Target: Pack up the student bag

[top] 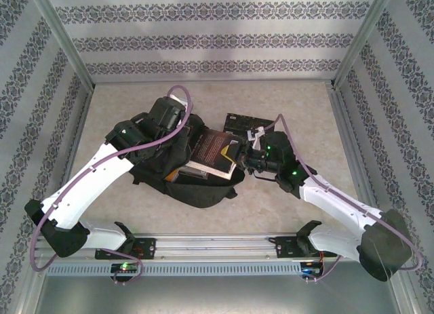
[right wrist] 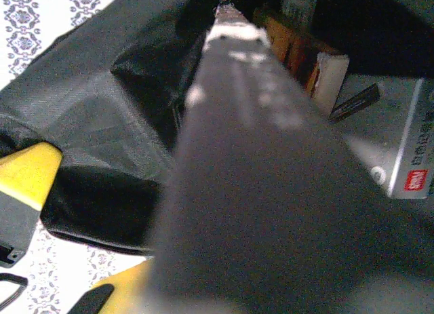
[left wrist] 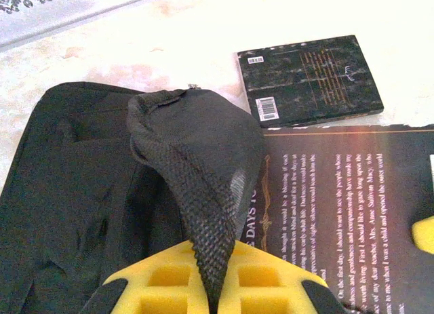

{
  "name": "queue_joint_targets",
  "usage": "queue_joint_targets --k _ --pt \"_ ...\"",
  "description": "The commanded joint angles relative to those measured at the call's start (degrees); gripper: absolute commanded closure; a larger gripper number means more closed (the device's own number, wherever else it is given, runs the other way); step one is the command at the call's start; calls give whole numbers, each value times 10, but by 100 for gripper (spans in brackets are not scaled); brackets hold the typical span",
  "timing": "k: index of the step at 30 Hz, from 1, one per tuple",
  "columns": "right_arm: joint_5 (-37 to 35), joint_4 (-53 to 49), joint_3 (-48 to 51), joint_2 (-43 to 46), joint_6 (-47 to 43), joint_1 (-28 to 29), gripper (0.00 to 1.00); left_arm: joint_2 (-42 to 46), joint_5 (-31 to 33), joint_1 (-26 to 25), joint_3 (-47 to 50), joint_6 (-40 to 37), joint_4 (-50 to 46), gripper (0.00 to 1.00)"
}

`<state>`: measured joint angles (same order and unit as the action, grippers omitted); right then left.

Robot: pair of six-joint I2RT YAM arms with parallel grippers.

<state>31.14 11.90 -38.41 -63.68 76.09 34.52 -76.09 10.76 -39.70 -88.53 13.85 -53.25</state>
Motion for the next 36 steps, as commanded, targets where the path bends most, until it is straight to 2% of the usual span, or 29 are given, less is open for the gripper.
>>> queue_joint_targets --k 1,9,13,17,19,23,25,27,29,33,36 --pt "16 74 -34 -12 20 14 100 21 8 11 -20 -14 45 100" --pt "-47 84 -73 -103 -61 43 100 19 -24 13 -42 -2 52 100" --pt "-80 102 -124 -194 -121 75 100 22 -38 13 -54 10 59 100" --pt "-84 150 -182 -311 -140 99 100 18 -47 14 -68 16 61 100" --pt "-71 229 -206 -378 -123 110 100 11 -48 14 -78 16 59 100" --pt "-100 248 -257 -463 -116 130 81 0 -48 22 -86 17 57 100" --pt "-104 252 -274 -489 -116 134 62 -3 -51 31 -82 18 60 100" --pt "-89 265 -277 -493 -120 134 54 -2 -55 41 -73 19 64 100" --pt "-90 279 -257 -470 -143 134 45 2 -61 54 -58 22 70 100" --pt "-99 231 -212 -392 -237 133 24 19 -74 88 -10 32 91 100" --pt "-105 191 -172 -337 -287 130 17 30 -84 111 26 39 107 100"
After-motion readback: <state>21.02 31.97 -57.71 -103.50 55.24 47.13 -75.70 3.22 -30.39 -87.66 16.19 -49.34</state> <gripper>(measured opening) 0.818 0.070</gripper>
